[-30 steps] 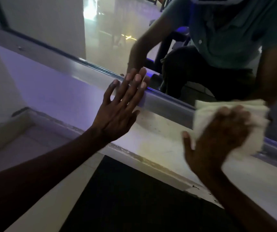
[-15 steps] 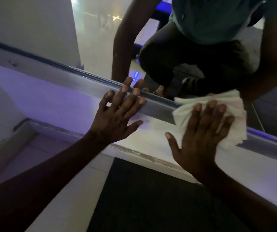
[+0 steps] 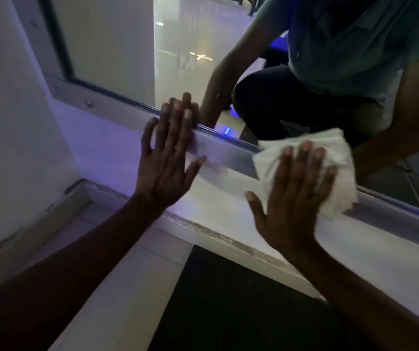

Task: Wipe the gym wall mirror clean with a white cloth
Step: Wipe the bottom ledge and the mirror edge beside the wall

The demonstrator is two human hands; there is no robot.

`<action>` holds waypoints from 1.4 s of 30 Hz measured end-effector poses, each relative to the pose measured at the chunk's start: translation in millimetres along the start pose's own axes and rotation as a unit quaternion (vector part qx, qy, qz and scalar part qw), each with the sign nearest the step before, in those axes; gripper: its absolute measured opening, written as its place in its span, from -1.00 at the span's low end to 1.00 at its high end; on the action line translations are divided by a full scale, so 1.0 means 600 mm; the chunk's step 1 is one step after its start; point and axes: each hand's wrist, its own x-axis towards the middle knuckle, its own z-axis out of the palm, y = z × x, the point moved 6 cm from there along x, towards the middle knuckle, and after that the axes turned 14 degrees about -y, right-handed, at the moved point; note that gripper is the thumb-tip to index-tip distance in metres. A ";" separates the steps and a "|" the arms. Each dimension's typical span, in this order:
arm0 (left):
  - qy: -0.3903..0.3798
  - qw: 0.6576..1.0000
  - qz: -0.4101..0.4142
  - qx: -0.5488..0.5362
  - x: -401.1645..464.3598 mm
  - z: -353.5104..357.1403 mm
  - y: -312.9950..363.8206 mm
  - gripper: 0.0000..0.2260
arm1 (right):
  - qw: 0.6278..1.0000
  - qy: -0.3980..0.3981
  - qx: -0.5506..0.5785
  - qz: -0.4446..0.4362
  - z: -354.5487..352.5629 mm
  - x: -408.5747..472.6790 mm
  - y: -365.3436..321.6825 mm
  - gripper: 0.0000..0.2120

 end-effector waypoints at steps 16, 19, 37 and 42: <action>-0.113 0.981 0.083 0.134 -0.006 -0.026 -0.060 -0.20 | 0.994 0.010 0.078 -0.070 -0.023 0.037 -0.086 -0.18; -0.135 0.966 0.130 0.178 0.000 -0.055 -0.091 -0.21 | 0.982 0.022 0.123 -0.143 -0.041 0.043 -0.068 -0.22; -0.021 0.994 0.042 0.098 -0.037 -0.026 -0.348 -0.31 | 0.991 0.074 0.107 -0.026 -0.010 0.146 -0.325 -0.23; 0.003 0.995 0.018 0.095 -0.037 -0.010 -0.368 -0.20 | 0.996 0.061 0.072 -0.011 -0.005 0.196 -0.431 -0.22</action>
